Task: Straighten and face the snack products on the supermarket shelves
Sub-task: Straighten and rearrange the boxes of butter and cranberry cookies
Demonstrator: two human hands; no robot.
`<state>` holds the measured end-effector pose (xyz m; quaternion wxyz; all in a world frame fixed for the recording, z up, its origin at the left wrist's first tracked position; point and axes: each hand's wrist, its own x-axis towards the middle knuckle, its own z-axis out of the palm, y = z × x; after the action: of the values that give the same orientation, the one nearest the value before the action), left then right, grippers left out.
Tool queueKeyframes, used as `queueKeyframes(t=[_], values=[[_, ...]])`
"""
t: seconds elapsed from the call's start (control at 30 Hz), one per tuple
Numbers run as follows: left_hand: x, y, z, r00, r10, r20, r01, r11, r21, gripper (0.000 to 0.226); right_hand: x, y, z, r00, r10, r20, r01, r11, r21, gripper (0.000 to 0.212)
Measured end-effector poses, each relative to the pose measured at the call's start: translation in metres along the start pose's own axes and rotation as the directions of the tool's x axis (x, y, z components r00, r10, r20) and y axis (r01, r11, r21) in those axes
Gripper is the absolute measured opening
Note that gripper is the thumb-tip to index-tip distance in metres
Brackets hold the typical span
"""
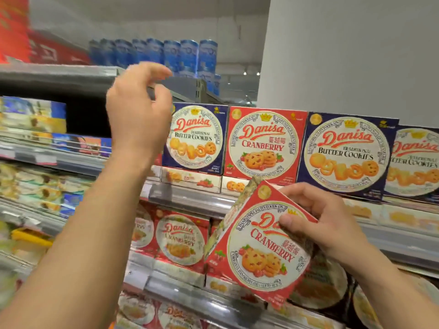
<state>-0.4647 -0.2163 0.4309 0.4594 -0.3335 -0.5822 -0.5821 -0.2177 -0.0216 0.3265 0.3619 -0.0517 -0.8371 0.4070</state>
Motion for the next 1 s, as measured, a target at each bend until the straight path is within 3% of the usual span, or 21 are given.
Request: queueKeyframes(t=[0.07, 0.13, 0.23, 0.3, 0.47, 0.53, 0.63, 1.0], values=[[0.018, 0.004, 0.014, 0.987, 0.101, 0.125, -0.118, 0.983, 0.139, 0.044, 0.002, 0.004, 0.001, 1.000, -0.001, -0.007, 0.001, 1.000, 0.006, 0.048], [0.031, 0.002, 0.028, 0.943, 0.130, 0.305, -0.209, 0.947, 0.243, 0.055, 0.001, 0.005, -0.001, 1.000, -0.022, -0.013, 0.023, 0.999, 0.035, 0.034], [0.036, -0.006, 0.039, 0.823, 0.080, 0.562, -0.311, 0.892, 0.329, 0.065, -0.001, 0.006, -0.004, 0.999, -0.046, -0.023, 0.048, 0.995, 0.086, 0.032], [0.033, -0.015, 0.042, 0.759, 0.010, 0.651, -0.332, 0.866, 0.373, 0.058, -0.001, 0.003, -0.003, 0.999, -0.038, -0.029, 0.041, 0.993, 0.111, 0.033], [0.021, -0.021, 0.032, 0.789, 0.069, 0.611, -0.272, 0.930, 0.246, 0.047, 0.001, 0.007, -0.006, 0.999, -0.046, -0.018, 0.048, 0.987, 0.153, 0.033], [0.019, -0.018, 0.021, 0.790, 0.091, 0.606, -0.251, 0.950, 0.185, 0.045, 0.001, 0.011, -0.008, 0.999, -0.036, -0.004, 0.036, 0.990, 0.140, 0.047], [0.018, -0.018, -0.001, 0.765, 0.117, 0.634, -0.264, 0.954, 0.141, 0.049, 0.002, 0.015, -0.011, 1.000, -0.015, -0.002, 0.015, 0.988, 0.155, 0.032], [0.019, -0.028, -0.074, 0.657, 0.266, 0.705, -0.456, 0.885, 0.091, 0.062, -0.001, 0.012, -0.002, 0.996, -0.030, -0.078, 0.039, 0.992, 0.118, 0.037]])
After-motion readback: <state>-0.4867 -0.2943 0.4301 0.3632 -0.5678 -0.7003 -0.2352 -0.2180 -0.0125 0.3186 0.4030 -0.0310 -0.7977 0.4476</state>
